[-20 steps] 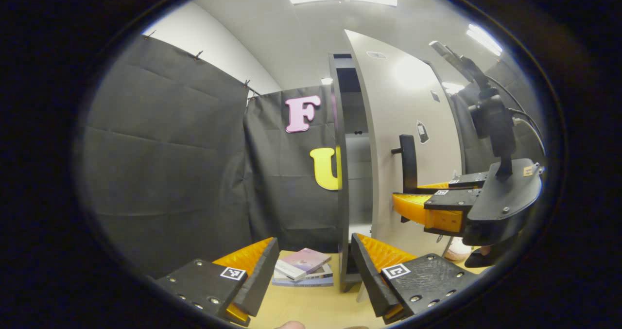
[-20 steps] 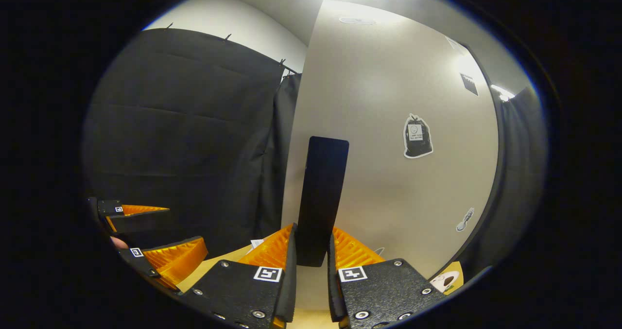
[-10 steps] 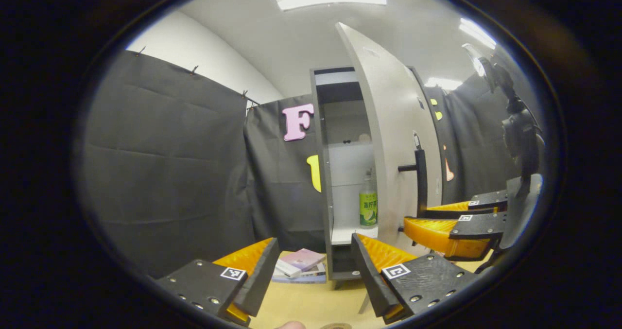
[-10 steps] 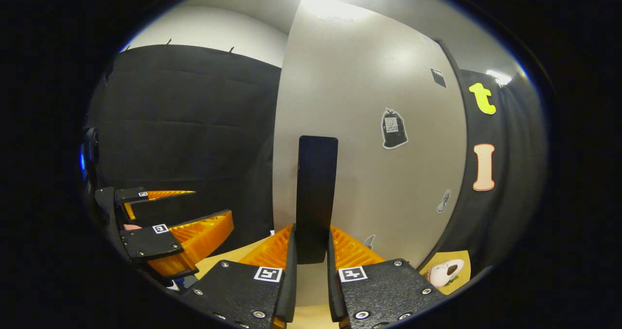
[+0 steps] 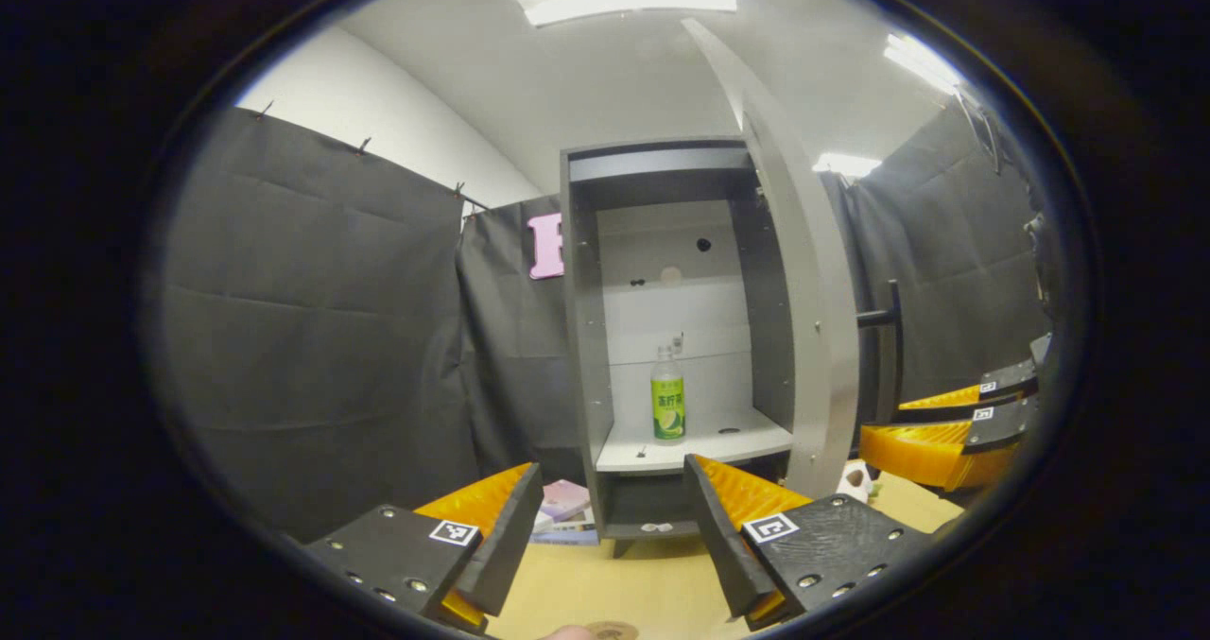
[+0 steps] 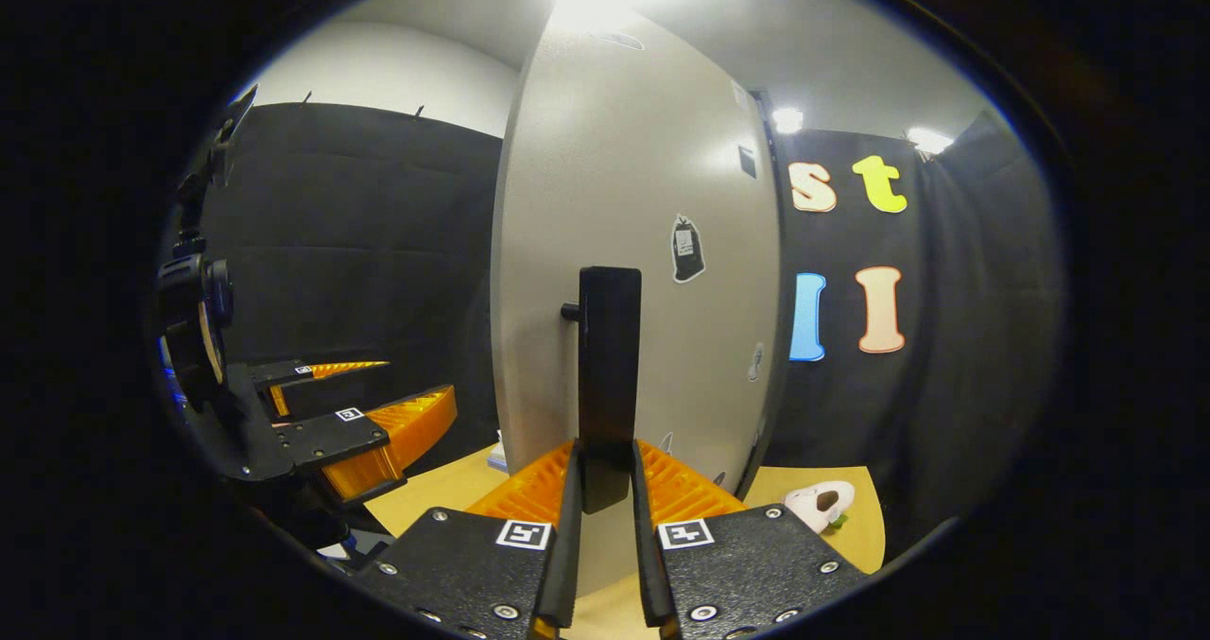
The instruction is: Open the cabinet door with the right hand, grasp the bottle in the cabinet with the left hand and place it on the coaster, then close the cabinet door with the right hand.
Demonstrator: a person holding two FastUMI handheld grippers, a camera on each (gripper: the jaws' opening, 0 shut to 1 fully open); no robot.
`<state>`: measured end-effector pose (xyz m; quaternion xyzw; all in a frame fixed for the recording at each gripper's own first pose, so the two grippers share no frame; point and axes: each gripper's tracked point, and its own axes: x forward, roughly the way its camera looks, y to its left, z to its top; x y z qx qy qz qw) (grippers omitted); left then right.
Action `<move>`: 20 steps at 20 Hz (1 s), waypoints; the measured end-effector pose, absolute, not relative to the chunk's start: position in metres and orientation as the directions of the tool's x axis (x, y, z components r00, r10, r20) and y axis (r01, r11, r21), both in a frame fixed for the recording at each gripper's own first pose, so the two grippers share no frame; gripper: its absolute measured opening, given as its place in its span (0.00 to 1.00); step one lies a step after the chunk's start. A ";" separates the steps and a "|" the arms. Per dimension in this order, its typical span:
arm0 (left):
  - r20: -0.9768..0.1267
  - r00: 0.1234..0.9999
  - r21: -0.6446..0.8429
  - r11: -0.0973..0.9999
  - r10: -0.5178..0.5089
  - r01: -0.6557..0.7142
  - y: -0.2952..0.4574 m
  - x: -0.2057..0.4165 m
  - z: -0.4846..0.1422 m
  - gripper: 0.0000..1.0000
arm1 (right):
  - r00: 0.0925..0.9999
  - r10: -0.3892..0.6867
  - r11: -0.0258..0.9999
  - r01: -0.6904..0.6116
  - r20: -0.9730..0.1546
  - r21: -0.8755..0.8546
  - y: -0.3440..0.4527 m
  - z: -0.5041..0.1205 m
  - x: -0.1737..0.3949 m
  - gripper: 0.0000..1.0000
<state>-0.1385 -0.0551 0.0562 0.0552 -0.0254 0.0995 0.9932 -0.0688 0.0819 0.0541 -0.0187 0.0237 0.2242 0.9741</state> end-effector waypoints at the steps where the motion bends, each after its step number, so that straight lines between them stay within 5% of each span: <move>1: 0.058 0.978 0.120 0.971 0.199 -0.205 -0.060 -0.137 0.055 0.90 | 0.907 0.418 0.907 -0.420 -0.052 -0.032 0.077 0.056 -0.074 0.27; 2: 0.057 0.979 0.123 0.972 0.194 -0.200 -0.068 -0.135 0.056 0.81 | 0.914 0.402 0.914 -0.404 -0.049 -0.041 0.070 0.056 -0.078 0.25; 5: 0.027 0.986 0.089 0.982 0.165 -0.167 -0.093 -0.125 0.048 0.91 | 0.929 0.368 0.929 -0.369 -0.044 -0.024 0.064 0.057 -0.095 0.22; 15: -0.025 0.990 0.060 0.989 0.136 -0.134 -0.125 -0.088 0.036 0.90 | 0.982 0.185 0.982 -0.184 -0.029 0.053 0.001 0.066 -0.124 0.29; 16: -0.018 0.991 0.075 0.988 0.134 -0.132 -0.123 -0.081 0.039 0.90 | 0.982 0.184 0.981 -0.181 -0.031 0.066 -0.003 0.066 -0.133 0.34; 20: 0.008 0.986 0.071 0.984 0.166 -0.166 -0.110 -0.042 0.041 0.90 | 0.991 0.134 0.991 -0.133 -0.017 0.013 -0.022 0.068 -0.135 0.82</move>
